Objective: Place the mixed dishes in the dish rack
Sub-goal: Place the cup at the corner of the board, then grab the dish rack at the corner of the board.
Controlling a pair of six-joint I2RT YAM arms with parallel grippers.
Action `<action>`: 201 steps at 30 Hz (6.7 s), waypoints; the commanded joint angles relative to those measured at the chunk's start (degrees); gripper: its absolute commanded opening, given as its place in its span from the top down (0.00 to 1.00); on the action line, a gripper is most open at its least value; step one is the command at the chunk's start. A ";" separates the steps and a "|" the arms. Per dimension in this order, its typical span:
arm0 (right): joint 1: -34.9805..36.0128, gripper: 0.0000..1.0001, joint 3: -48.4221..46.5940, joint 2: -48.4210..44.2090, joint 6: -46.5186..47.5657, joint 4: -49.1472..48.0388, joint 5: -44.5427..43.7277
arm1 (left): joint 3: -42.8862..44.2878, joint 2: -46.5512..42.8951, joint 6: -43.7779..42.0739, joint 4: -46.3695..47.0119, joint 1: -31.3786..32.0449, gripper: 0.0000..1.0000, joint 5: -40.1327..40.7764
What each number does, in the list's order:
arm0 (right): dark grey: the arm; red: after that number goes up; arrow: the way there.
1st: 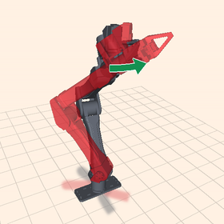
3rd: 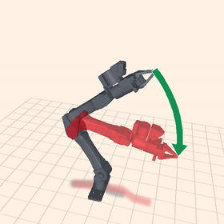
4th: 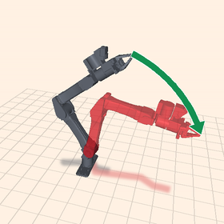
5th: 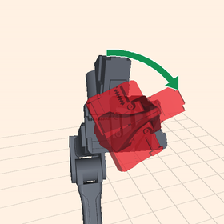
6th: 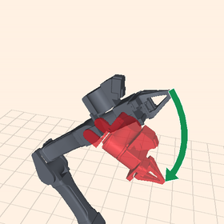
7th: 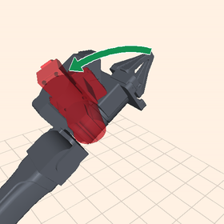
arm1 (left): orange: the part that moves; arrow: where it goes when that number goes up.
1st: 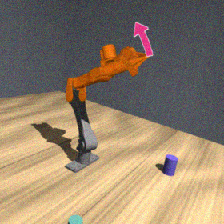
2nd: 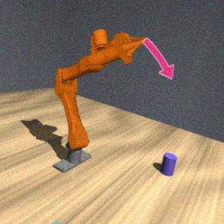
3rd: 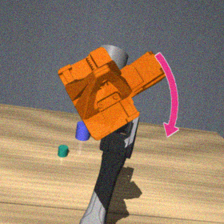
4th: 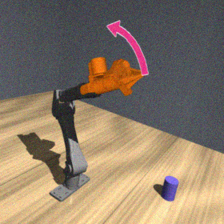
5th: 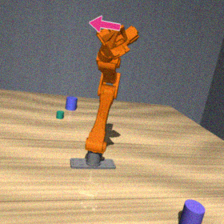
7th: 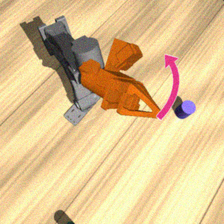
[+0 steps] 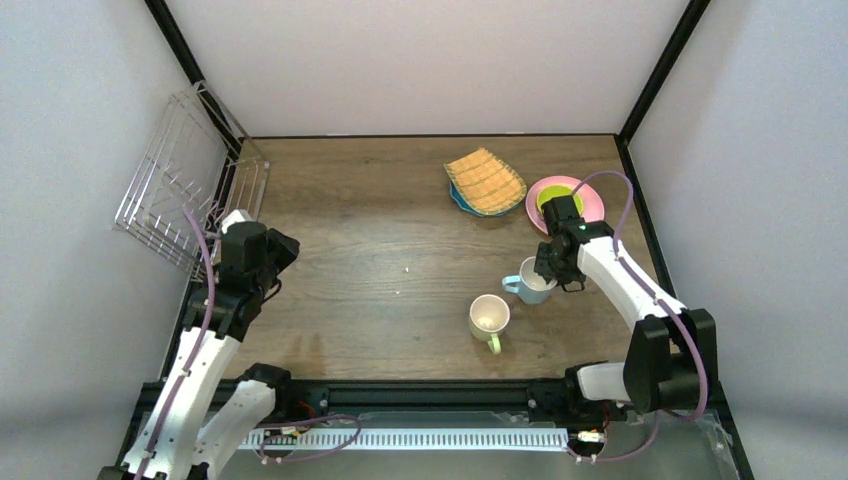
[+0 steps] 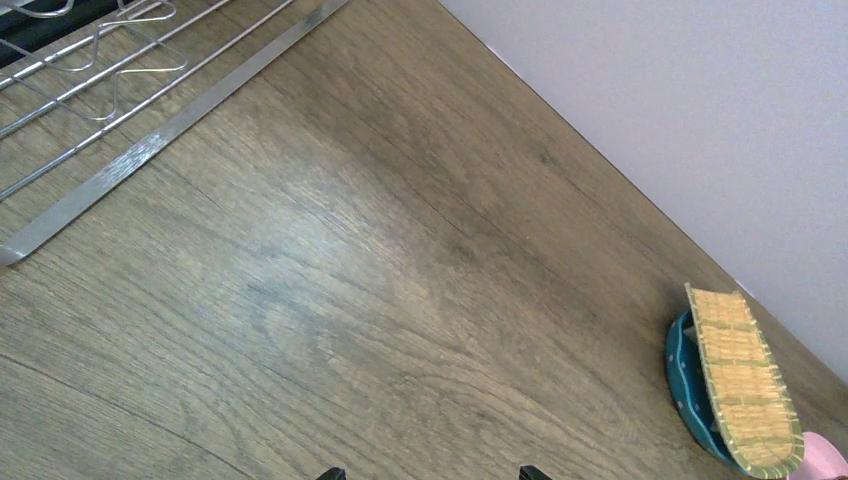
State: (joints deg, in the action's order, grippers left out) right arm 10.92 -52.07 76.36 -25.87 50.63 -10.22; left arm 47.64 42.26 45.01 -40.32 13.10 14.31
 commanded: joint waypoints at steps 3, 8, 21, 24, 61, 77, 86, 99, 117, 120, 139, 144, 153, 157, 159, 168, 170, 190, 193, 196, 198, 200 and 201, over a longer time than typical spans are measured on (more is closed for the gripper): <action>-0.23 0.42 -0.11 -1.65 -0.67 -1.15 0.49 | -0.97 -1.05 0.56 -1.32 -0.24 0.00 0.20; -0.27 0.03 -0.58 -2.35 -0.55 -0.74 0.63 | -1.06 -1.64 1.03 -1.35 -0.29 0.00 0.11; -0.28 0.01 -10.10 -5.99 0.14 4.22 -1.02 | -0.30 -1.43 2.04 -0.59 -0.27 0.01 -0.96; -0.28 0.01 -17.34 -6.15 1.09 5.42 -1.08 | 0.62 -0.88 2.35 -0.40 -0.25 0.00 -1.28; 5.02 0.01 -51.41 37.66 -0.29 -40.47 49.24 | 12.69 29.03 37.62 -27.42 -0.27 0.15 50.28; 7.20 0.01 -56.73 42.79 1.43 -38.63 50.38 | 10.56 38.05 50.56 -34.09 -2.65 0.12 57.81; 8.04 0.01 -59.84 45.89 0.69 -38.85 51.08 | 10.70 40.17 46.83 -33.19 -8.27 0.06 60.66; 8.90 0.01 -65.70 51.20 -0.28 -39.08 51.89 | 10.17 41.39 29.06 -17.62 -18.77 0.05 61.26; 9.11 0.01 -72.37 58.36 -1.23 -39.90 53.59 | 16.33 50.27 24.24 -12.07 -20.93 0.04 63.99; 9.06 0.01 -73.43 59.58 -1.63 -40.20 53.94 | 17.35 51.58 23.89 -12.01 -21.39 0.04 64.33; 9.21 0.01 -74.11 62.17 -2.72 -40.56 54.80 | 10.89 42.40 23.97 -12.82 -16.80 0.15 56.33; 9.93 0.01 -73.96 61.81 -2.38 -40.43 54.69 | 11.33 42.47 22.38 -12.28 -15.97 0.14 57.42; 10.00 0.01 -74.76 62.26 -2.86 -42.18 54.28 | 15.79 47.20 17.78 -8.34 -15.84 0.10 60.84; 10.00 0.01 -77.63 64.05 -2.80 -42.11 54.23 | 18.18 50.43 17.43 -8.05 -15.97 0.09 63.13; 10.03 0.01 -78.95 64.91 -2.87 -42.16 54.12 | 19.26 51.80 17.64 -8.21 -16.07 0.08 63.90; 9.91 0.01 -82.20 68.13 -4.12 -43.61 54.70 | 21.35 54.46 16.00 -6.30 -18.45 0.06 63.41; 9.91 0.01 -82.33 68.66 -4.67 -44.00 54.89 | 21.09 54.03 15.54 -6.37 -18.27 0.06 61.60; 9.91 0.01 -80.46 66.77 -2.84 -41.76 55.88 | 17.44 49.66 19.45 -10.05 -5.45 0.06 63.78; 9.92 0.01 -80.79 67.15 -3.18 -42.49 56.18 | 19.52 51.89 19.59 -10.47 -6.37 0.01 64.60; 9.91 0.01 -81.26 67.70 -3.22 -43.01 56.36 | 21.69 53.64 20.37 -11.55 -7.74 0.00 65.31; 9.91 0.01 -82.04 68.43 -3.30 -42.99 56.50 | 22.72 54.11 20.55 -11.63 -8.93 0.00 65.22; 9.92 0.01 -82.67 69.18 -3.67 -43.22 56.69 | 23.41 54.33 21.36 -12.01 -10.21 0.00 64.44; 9.91 0.01 -82.94 69.45 -3.85 -43.53 56.71 | 23.54 54.40 21.08 -11.79 -10.87 0.00 63.87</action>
State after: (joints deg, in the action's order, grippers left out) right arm 20.84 -132.55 144.31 -29.56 8.29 45.34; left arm 69.30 95.98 64.49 -50.96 4.47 77.34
